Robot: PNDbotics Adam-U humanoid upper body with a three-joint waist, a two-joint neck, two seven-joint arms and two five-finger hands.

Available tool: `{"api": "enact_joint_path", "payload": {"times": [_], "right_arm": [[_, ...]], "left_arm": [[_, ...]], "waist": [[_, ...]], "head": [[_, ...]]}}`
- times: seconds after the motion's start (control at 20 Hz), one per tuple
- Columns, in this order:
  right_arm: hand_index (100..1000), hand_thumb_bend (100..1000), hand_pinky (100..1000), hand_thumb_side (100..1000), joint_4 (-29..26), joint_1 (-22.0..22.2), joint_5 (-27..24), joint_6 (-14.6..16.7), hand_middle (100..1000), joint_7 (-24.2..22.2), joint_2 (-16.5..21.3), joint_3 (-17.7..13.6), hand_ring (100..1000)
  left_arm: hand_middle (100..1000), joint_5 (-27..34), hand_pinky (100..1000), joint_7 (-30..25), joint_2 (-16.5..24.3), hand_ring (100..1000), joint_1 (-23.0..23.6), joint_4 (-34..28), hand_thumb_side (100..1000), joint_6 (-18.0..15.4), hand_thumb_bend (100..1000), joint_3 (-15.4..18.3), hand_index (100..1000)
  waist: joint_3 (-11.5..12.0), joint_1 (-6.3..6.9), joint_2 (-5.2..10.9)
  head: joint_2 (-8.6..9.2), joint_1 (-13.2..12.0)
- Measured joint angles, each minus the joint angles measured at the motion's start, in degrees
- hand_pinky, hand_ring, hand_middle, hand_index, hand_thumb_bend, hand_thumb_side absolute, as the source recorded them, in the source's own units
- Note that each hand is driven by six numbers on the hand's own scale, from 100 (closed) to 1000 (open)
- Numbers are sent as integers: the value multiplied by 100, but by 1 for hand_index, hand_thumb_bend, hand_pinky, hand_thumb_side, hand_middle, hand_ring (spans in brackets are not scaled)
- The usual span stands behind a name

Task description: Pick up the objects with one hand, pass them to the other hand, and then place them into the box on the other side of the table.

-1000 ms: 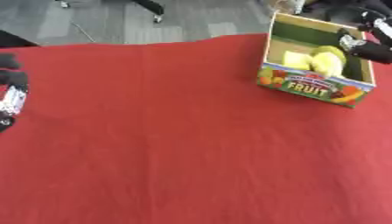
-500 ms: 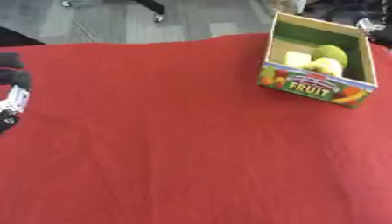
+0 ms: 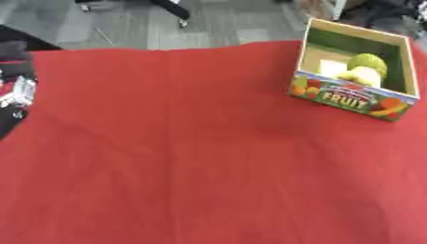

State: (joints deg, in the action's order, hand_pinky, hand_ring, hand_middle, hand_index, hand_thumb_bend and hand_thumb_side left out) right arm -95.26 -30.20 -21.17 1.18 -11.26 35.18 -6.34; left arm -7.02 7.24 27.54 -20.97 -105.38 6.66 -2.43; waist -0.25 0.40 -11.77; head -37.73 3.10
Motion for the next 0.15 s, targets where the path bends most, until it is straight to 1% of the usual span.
{"api": "enact_joint_path", "payload": {"times": [0.05,0.15], "right_arm": [[1000,100,996,680,-8,60,-111,-4,1000,-60,-53,1,1000],[1000,100,1000,686,-8,184,-280,-1,1000,-162,-138,1,1000]], "left_arm": [[783,64,833,14,-20,772,19,23,724,14,100,3,902],[785,213,836,47,-70,772,55,78,772,41,100,10,907]], "waist": [[6,-3,22],[21,-4,78]], "head": [[-30,-29],[-94,-88]]}}
